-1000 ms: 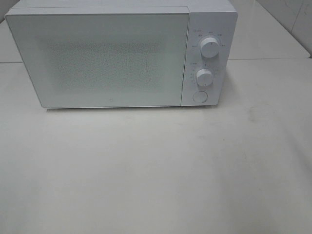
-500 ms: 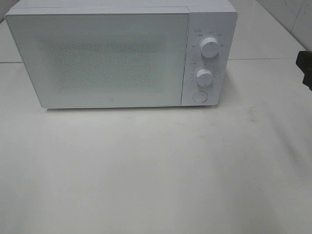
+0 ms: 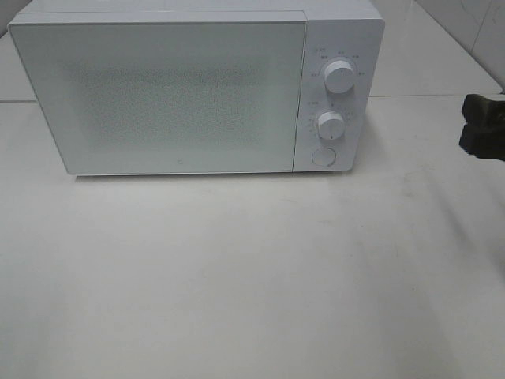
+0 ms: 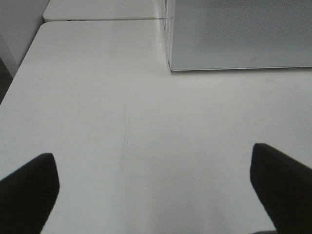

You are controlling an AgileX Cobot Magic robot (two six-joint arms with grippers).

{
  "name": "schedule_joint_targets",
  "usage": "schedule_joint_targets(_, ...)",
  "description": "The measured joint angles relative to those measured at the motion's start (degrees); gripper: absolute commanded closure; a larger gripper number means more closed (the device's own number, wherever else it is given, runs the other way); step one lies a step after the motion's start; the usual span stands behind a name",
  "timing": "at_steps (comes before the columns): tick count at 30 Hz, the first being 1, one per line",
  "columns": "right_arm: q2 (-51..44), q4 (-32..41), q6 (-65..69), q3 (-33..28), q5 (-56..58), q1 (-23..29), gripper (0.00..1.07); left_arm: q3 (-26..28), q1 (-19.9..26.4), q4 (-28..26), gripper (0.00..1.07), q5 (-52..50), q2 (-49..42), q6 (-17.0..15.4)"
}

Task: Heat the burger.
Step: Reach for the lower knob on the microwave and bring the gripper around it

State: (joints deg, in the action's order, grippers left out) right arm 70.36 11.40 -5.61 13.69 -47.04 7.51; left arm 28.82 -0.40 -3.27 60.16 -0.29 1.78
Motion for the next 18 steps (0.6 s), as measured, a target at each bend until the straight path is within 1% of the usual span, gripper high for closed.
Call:
schedule_joint_targets(1, 1.9, 3.3, -2.0, -0.3, -2.2, 2.9, 0.32, 0.0, 0.0, 0.0, 0.06, 0.0, 0.0, 0.0)
schedule_joint_targets(2, 3.0, 4.9, -3.3, -0.5, -3.3, 4.4, 0.32, 0.0, 0.0, 0.0, 0.06, 0.0, 0.0, 0.0)
schedule_joint_targets(3, 3.0, 4.9, -3.3, -0.5, -3.3, 4.4, 0.32, 0.0, 0.0, 0.0, 0.06, 0.0, 0.0, 0.0)
schedule_joint_targets(4, 4.9, 7.6, -5.6, -0.5, -5.6, 7.0, 0.32, 0.0, 0.0, 0.0, 0.06, 0.0, 0.0, 0.0)
schedule_joint_targets(5, 5.8, 9.1, -6.4, -0.5, -6.9, 8.5, 0.32, 0.0, 0.0, 0.0, 0.06, 0.0, 0.0, 0.0)
schedule_joint_targets(6, 5.8, 9.1, -6.4, -0.5, -6.9, 8.5, 0.32, 0.0, 0.0, 0.0, 0.06, 0.0, 0.0, 0.0)
schedule_joint_targets(7, 7.6, 11.6, -7.6, -0.5, -9.3, 11.3, 0.32, 0.0, 0.0, 0.0, 0.06, 0.0, 0.0, 0.0)
schedule_joint_targets(8, 7.6, 11.6, -7.6, -0.5, -9.3, 11.3, 0.32, 0.0, 0.0, 0.0, 0.06, 0.0, 0.0, 0.0)
schedule_joint_targets(9, 9.5, 14.4, -8.0, -0.5, -11.7, 14.0, 0.32, 0.0, 0.0, 0.0, 0.06, 0.0, 0.0, 0.0)
schedule_joint_targets(10, 10.4, 16.1, -8.2, -0.5, -13.3, 15.7, 0.32, 0.0, 0.0, 0.0, 0.06, 0.0, 0.0, 0.0)
schedule_joint_targets(11, 10.4, 16.1, -8.2, -0.5, -13.3, 15.7, 0.32, 0.0, 0.0, 0.0, 0.06, 0.0, 0.0, 0.0)
schedule_joint_targets(12, 12.1, 19.7, -8.7, -0.5, -15.5, 19.0, 0.32, 0.0, 0.0, 0.0, 0.06, 0.0, 0.0, 0.0)
schedule_joint_targets(13, 13.1, 21.1, -8.7, -0.5, -16.6, 20.7, 0.32, 0.0, 0.0, 0.0, 0.06, 0.0, 0.0, 0.0)
schedule_joint_targets(14, 13.1, 21.1, -8.7, -0.5, -16.6, 20.7, 0.32, 0.0, 0.0, 0.0, 0.06, 0.0, 0.0, 0.0)
schedule_joint_targets(15, 14.7, 24.6, -8.8, -0.4, -19.0, 23.6, 0.32, 0.0, 0.0, 0.0, 0.06, 0.0, 0.0, 0.0)
schedule_joint_targets(16, 15.7, 26.0, -8.8, -0.4, -19.9, 24.9, 0.32, 0.0, 0.0, 0.0, 0.06, 0.0, 0.0, 0.0)
schedule_joint_targets(17, 15.7, 26.0, -8.8, -0.4, -19.9, 24.9, 0.32, 0.0, 0.0, 0.0, 0.06, 0.0, 0.0, 0.0)
schedule_joint_targets(18, 17.4, 29.4, -8.9, -0.2, -21.3, 27.8, 0.32, 0.0, 0.0, 0.0, 0.06, 0.0, 0.0, 0.0)
